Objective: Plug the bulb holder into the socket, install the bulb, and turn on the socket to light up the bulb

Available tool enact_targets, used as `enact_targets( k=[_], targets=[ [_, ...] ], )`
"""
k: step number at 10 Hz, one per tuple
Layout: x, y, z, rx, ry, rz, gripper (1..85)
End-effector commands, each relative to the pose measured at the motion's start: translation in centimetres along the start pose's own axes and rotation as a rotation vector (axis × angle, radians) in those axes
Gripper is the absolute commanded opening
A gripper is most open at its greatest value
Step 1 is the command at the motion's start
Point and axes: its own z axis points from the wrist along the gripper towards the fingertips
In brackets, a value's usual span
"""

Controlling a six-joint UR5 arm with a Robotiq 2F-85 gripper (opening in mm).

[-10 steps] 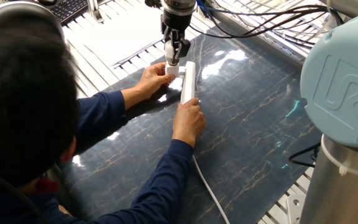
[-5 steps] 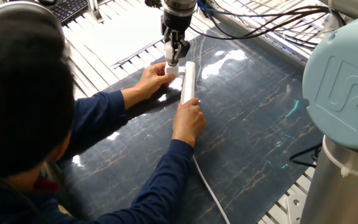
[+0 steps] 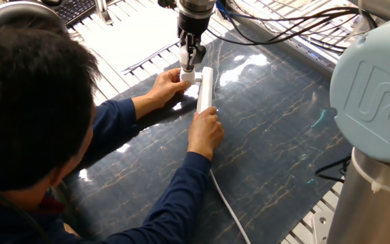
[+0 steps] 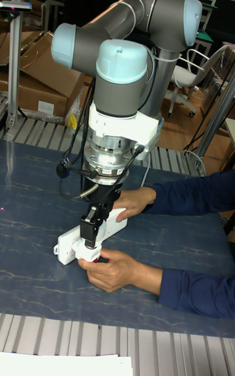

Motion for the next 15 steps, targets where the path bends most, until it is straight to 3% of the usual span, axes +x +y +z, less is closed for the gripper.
enact_targets(
  k=[1,6,7,8,9,10,12,15],
  targets=[
    [-0.2,0.6,0.0,-0.026,-0.007,0.150,1.0],
    [-0.6,2.0,0.2,-0.091,-0.005,0.408,1.0],
    [-0.7,2.3,0.2,-0.105,0.002,0.465,1.0],
    [-0.2,1.9,-0.1,-0.106,0.035,0.518,1.0],
    [-0.5,1.9,-0.7,-0.148,0.050,0.628,1.0],
    [-1.9,2.1,-0.6,-0.168,0.029,0.769,1.0],
    [-1.9,1.9,-0.1,-0.171,0.027,0.953,1.0],
    [-1.4,2.1,-0.2,-0.163,0.085,1.212,1.0]
  ],
)
